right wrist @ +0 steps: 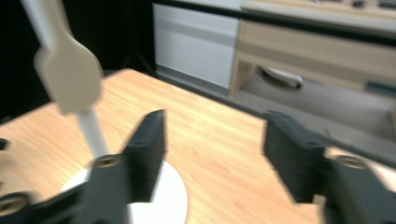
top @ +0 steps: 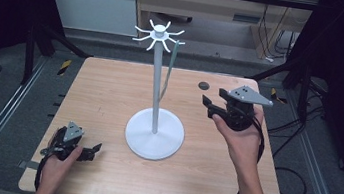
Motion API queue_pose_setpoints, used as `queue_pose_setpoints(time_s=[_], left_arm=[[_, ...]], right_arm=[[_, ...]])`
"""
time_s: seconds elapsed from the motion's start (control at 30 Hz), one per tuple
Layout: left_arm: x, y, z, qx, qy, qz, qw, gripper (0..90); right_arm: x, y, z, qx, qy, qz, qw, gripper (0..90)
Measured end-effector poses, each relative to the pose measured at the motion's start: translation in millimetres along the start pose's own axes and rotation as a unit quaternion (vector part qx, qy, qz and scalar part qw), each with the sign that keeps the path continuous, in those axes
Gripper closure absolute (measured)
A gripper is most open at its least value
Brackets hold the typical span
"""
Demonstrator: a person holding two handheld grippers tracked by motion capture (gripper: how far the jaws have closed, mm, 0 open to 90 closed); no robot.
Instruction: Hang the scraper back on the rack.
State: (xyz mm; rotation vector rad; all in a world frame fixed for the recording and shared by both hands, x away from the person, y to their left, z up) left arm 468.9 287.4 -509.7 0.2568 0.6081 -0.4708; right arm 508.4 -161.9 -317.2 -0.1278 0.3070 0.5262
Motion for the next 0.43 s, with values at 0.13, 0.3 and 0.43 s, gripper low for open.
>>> queue_pose_setpoints(time_s=[0.13,0.3,0.43], left_arm=[[-0.2,1.1,-0.4,-0.002,-0.001,0.001,1.0000,2.9],[-0.4,1.2,-0.5,-0.003,-0.001,0.001,1.0000,2.9],[-0.4,1.6,-0.4,-0.003,-0.001,0.001,1.0000,2.9]], right_arm=[[6.3,-4.9,-23.9,0.012,0.018,-0.043,0.9988,14.0],[9.4,-13.2,-51.9,0.044,0.028,-0.050,0.9974,5.4],[11.9,-15.9,-71.9,0.045,0.046,-0.068,0.9956,5.5]])
Point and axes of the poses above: each handheld gripper's, and its own axes: x roughly forward along the jaws, z roughly out of its top, y roughly to its left, the point moved 2 cm from there along x, roughly forward along the jaws
